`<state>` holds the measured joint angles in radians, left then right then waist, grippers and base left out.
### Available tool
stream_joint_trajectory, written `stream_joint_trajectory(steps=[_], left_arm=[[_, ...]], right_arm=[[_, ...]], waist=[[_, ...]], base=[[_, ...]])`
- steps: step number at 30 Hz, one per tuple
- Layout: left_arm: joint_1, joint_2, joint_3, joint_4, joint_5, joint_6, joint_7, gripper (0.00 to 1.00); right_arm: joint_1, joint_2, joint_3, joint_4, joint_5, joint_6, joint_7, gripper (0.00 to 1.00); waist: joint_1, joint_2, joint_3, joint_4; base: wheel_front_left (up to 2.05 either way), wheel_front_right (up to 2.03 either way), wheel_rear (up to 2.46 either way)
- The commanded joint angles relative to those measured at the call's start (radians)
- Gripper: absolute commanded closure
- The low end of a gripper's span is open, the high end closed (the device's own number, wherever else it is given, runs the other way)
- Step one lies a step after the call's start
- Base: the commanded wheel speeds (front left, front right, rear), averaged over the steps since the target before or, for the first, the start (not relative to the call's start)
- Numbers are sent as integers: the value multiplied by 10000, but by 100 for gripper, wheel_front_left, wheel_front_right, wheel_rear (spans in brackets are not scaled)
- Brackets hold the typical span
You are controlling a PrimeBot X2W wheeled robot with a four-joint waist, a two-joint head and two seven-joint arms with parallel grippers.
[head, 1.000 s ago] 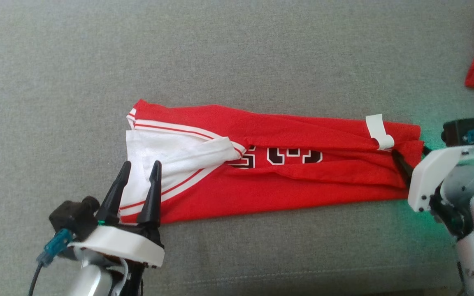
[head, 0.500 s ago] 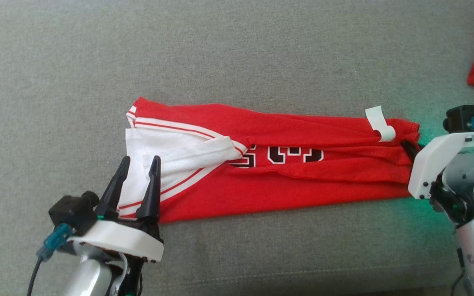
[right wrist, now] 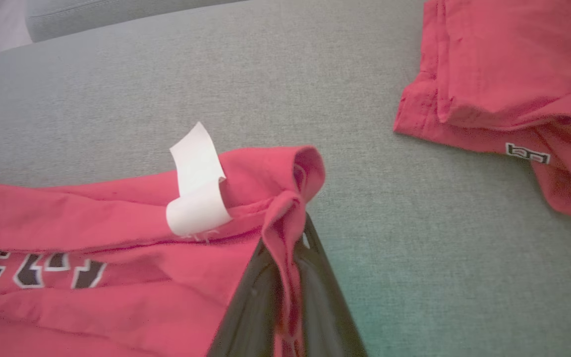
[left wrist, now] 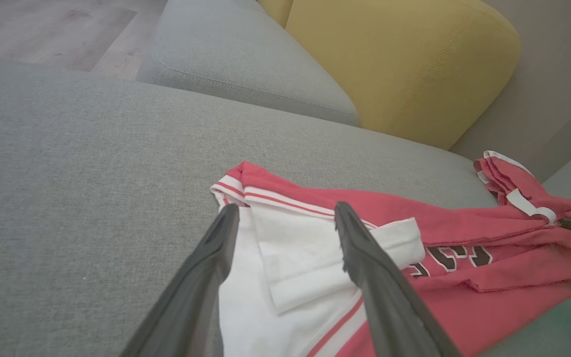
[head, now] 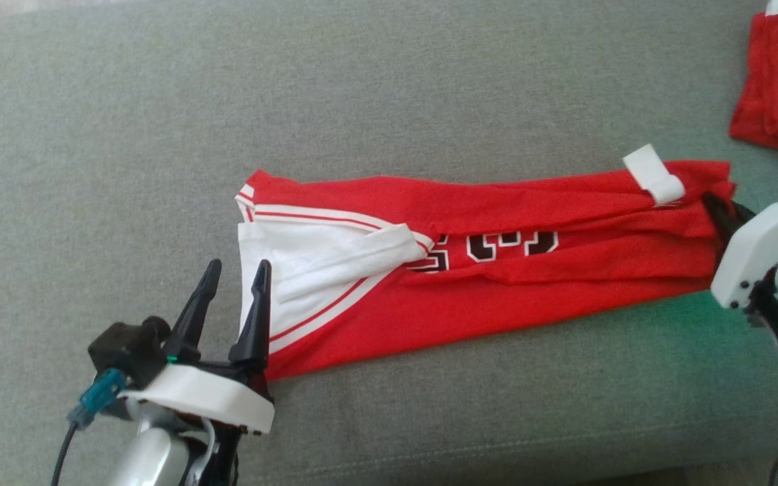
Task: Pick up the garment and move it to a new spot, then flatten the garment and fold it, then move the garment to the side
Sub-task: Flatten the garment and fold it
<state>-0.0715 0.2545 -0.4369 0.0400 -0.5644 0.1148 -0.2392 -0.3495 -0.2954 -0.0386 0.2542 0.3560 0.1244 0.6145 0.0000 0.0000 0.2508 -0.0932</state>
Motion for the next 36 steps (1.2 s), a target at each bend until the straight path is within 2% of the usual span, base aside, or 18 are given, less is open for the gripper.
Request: stream_joint_trajectory(steps=[1,8,16,27,36], left_arm=[[-280,165,326,-241,54,16,-36,0],[-368,241,275,-372,93,30,2,0],[-411,288,288,-412,121,85,-12,0],[-392,203,85,-346,86,72,39,0],[-461,85,-38,-203,37,4,13,0]], right_arm=[[191,-159,227,-713,208,63,-32,100],[785,206,1359,-2316,1216,63,147,100],[715,749,2881,-2870,1933,63,-45,100],[-182,2113,4680,-1752,2583,63,-1006,100],[-1100,2436,5814,-404,3168,63,-1772,100]], waist=[[0,0,-66,-46],[0,0,-277,52],[0,0,-583,430],[0,0,-769,1608],[0,0,-749,2518]], base=[[0,0,0],[0,0,0],[0,0,0],[0,0,0],[0,0,0]])
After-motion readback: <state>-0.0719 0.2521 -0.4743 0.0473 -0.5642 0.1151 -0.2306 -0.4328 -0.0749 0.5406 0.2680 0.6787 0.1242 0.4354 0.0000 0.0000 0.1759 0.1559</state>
